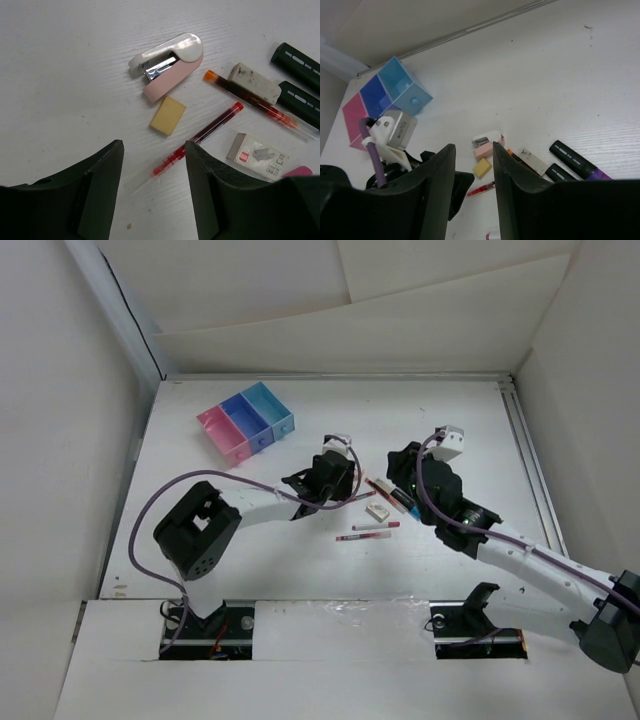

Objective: Sort the stationery into containers
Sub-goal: Pick up the stationery from the center of the board.

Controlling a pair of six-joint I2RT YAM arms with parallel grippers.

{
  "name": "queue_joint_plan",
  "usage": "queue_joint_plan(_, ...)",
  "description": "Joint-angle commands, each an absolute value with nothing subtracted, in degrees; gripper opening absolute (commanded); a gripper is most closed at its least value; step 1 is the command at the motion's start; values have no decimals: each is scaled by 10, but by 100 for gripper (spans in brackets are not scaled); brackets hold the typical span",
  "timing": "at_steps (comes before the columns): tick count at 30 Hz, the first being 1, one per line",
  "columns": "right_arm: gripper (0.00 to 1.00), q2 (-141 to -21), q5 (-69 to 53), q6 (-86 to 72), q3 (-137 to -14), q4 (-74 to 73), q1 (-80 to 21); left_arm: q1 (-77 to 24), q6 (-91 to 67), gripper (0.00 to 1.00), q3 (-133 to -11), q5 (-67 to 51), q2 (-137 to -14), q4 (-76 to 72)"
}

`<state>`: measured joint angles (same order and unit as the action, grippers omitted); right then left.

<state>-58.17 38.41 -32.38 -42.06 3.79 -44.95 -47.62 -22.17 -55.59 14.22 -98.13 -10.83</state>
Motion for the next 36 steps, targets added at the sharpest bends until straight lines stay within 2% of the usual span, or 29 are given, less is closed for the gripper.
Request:
queue_joint_plan(1,41,-588,363,-323,-448,45,-441,-475,-193,48,-603,149,-1009,-120)
queue_joint_plan(3,40,-593,357,-323,-448,45,-441,-475,-182,44,-621,144,-1031,-115)
queue_joint_plan(18,41,-582,352,-318,-448,45,-436,-475,-145,44,-651,120,-1090,-108)
queue_joint_plan(21,41,-582,352,-318,-448,45,-436,-475,-145,39,-651,120,-1095,-108)
queue_joint_plan(24,41,-582,346,-318,-448,45,-436,-475,-140,30,-656,120,-1101,-103)
queue_joint_plan(25,41,-582,346,-318,-448,45,-436,-475,-140,21,-657,120,-1106,-103)
queue_joint_plan(29,41,-587,346,-318,-448,45,-436,-475,-146,1,-657,133,-1098,-98)
queue_joint_plan(32,41,-587,346,-318,-448,45,-436,-475,-163,0,-630,148,-1073,-103)
queue_joint_plan(36,41,-587,341,-318,-448,45,-431,-475,-196,0,-581,176,-973,-109)
